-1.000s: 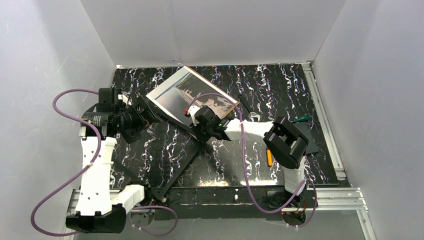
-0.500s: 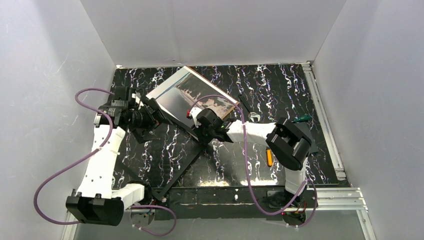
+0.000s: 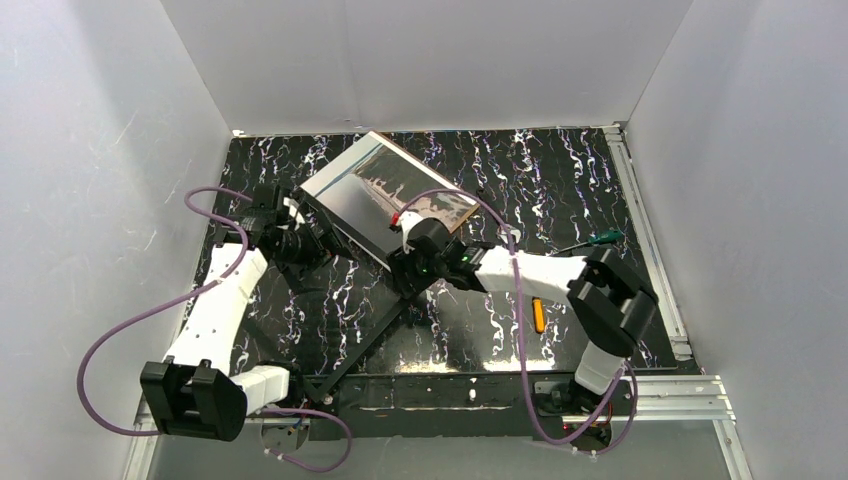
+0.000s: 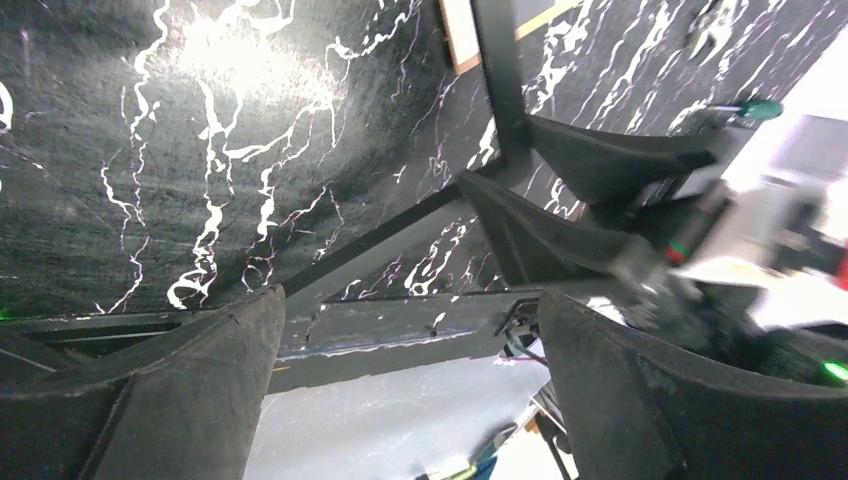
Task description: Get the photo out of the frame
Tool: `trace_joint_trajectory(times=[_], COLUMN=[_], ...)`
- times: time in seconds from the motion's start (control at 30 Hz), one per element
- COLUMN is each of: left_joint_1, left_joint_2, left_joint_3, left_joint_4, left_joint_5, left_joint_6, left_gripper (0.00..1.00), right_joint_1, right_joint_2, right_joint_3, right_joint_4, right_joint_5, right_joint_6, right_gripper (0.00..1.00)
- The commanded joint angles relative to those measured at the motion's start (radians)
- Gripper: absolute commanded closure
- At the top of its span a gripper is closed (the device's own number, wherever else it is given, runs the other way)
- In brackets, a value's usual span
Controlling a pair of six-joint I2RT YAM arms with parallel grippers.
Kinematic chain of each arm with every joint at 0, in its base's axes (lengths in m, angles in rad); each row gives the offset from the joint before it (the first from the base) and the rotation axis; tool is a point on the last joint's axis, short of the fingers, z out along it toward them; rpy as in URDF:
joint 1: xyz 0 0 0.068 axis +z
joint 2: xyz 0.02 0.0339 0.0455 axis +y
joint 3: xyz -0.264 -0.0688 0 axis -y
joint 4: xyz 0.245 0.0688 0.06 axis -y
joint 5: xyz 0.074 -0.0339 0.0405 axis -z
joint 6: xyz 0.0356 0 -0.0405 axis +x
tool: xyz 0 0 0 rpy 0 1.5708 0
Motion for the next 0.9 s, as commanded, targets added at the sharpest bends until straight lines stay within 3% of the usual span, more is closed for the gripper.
trace_joint_trajectory(times=[0.0,0.13,0.3,0.47,0.6,0.67,0.77,0.87], left_joint_1=[-0.03,-0.071,-0.09,-0.091,-0.091,-0.09,-0.098,-0.127], left_joint_2=[0.024,0.047,0.05,0.07,0.094,0.11,0.134,0.173], left_joint_3=[-0.085,-0.123,-0.14,-0.154,-0.172,-0.21,-0.307,-0.409], left_joint_4=[-0.012,0.022,0.051,0.086,0.15,0.237,0.512,0.789], left_joint_5=[0.056,0.041,0.004,0.017,-0.001,-0.008,-0.03,-0.075], left_joint_6=[-0.012,-0.028,-0.04,-0.074,-0.11,-0.158,-0.274,-0.351], left_gripper=[0.02,0.02,0.02,0.02,0.03,0.08,0.18,0.14], right_joint_1=[-0.037,-0.104,-0.121,-0.167,-0.224,-0.237,-0.248,-0.262], right_joint_2=[-0.121,-0.162,-0.117,-0.118,-0.12,-0.111,-0.127,-0.139], right_joint_3=[-0.028,-0.083,-0.052,-0.062,-0.109,-0.106,-0.136,-0.166], right_joint_4=[0.019,0.042,0.042,-0.01,0.062,0.054,0.07,0.089], right_joint_5=[-0.085,-0.115,-0.258,-0.003,-0.006,-0.006,-0.005,-0.056], right_joint_6=[0.174,0.216,0.161,0.365,0.461,0.468,0.478,0.48], right_gripper=[0.29,0.25,0.29,0.28,0.29,0.3,0.3,0.3])
